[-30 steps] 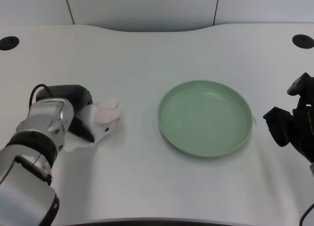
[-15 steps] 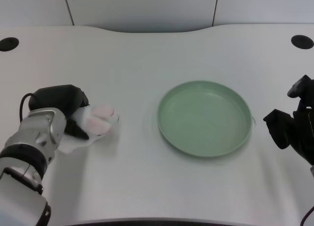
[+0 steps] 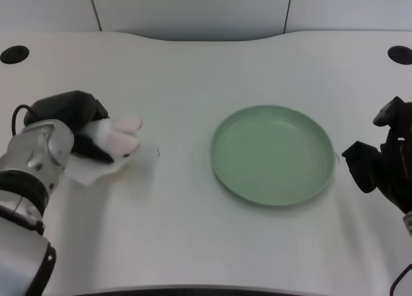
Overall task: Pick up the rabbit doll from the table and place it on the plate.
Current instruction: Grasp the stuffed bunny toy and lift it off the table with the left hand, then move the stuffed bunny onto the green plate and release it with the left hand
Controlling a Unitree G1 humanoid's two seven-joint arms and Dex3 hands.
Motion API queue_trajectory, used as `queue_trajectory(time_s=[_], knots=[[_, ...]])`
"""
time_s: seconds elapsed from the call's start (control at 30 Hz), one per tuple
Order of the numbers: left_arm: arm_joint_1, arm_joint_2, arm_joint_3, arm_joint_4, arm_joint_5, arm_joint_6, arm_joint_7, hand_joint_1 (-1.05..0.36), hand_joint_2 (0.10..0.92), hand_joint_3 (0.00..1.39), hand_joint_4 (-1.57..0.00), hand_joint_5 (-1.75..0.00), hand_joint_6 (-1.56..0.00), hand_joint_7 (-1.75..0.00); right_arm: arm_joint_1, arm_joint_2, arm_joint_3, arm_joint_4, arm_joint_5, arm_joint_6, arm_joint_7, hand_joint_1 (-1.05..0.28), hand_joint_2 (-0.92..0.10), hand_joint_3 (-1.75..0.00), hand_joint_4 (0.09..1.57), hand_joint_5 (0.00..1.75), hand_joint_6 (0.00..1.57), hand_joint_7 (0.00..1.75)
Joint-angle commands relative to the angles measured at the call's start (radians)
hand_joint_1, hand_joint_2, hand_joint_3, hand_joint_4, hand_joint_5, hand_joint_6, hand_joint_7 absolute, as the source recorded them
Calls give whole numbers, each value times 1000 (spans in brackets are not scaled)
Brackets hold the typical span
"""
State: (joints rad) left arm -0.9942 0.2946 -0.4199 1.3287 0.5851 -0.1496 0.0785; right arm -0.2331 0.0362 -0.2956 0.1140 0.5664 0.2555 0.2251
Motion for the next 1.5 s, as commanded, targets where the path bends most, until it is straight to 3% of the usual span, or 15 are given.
queue_trajectory(time_s=[0.03,0.17,0.2,0.27,0.3,0.37,0.57,0.67,0.83,1.07,1.13,1.3,1.33,1.4,1.5], knots=[[-97,13,13,-26,-10,-30,-29,-174,811,5,-1436,-51,-1489,-22,-10,-3,-9,20,9,-5,-1,-503,-874,-873,1572,1746,1572,1746],[-146,-7,1,-35,0,-47,-39,-188,809,3,-1516,-90,-1550,-47,-19,4,-7,32,5,-4,-11,-508,-873,-872,1572,1746,1572,1746],[-152,-12,-4,-38,5,-54,-32,-173,788,5,-1521,-198,-1561,-116,-19,8,-7,34,4,-6,-16,-500,-882,-877,1572,1746,1572,1746],[-162,-32,-18,-39,16,-64,-20,-176,767,7,-1264,-392,-1532,-113,-19,10,-3,43,-3,-17,-12,-491,-889,-883,1572,1746,1572,1746],[-167,-40,-22,-37,17,-66,-23,-178,771,11,-1221,-417,-1539,-114,-19,12,1,46,-11,-22,-18,-491,-890,-884,1572,1746,1572,1746],[-182,-56,-31,-36,22,-81,-40,-194,750,3,-1196,-678,-1552,-95,-16,13,7,43,-18,-25,-25,-489,-884,-884,1572,1746,1572,1746],[-206,-128,-58,-28,39,-69,-39,-230,718,5,-1319,-315,-1486,-8,-18,29,-4,47,5,-16,-30,-503,-852,-864,1572,1746,1572,1746],[-207,-170,-59,-22,39,-66,-30,-223,730,5,-1356,-211,-1491,-7,-16,34,-4,54,8,-29,-18,-503,-843,-867,1572,1746,1572,1746],[-205,-248,-64,-7,41,-47,-39,-213,765,16,-1359,-152,-1495,-30,2,40,22,43,-25,-50,-19,-508,-792,-910,1572,1746,1572,1746],[-204,-301,-80,5,52,-37,-25,-234,794,14,-1333,-117,-1466,-19,6,52,32,41,-26,-47,-33,-500,-765,-936,1572,1746,1572,1746],[-203,-313,-78,7,48,-44,-28,-215,793,10,-1345,-119,-1479,-20,3,59,38,37,-35,-47,-51,-499,-765,-941,1572,1746,1572,1746],[-194,-342,-76,15,45,-45,-15,-223,801,10,-1394,-138,-1509,-23,-9,54,39,52,-42,-47,-47,-487,-739,-998,1572,1746,1572,1746],[-190,-348,-74,16,44,-47,-9,-199,791,5,-1444,-262,-1528,-133,-12,52,40,58,-45,-52,-42,-481,-722,-1028,1572,1746,1572,1746],[-184,-360,-66,19,34,-58,-17,-168,792,5,-1282,-805,-1455,-427,-11,45,46,62,-61,-66,-36,-474,-727,-1064,1572,1746,1572,1746],[-175,-375,-68,23,35,-67,-22,-156,776,1,-1182,-1031,-1338,-658,-15,47,35,73,-43,-61,-25,-484,-717,-1063,1572,1746,1572,1746]])
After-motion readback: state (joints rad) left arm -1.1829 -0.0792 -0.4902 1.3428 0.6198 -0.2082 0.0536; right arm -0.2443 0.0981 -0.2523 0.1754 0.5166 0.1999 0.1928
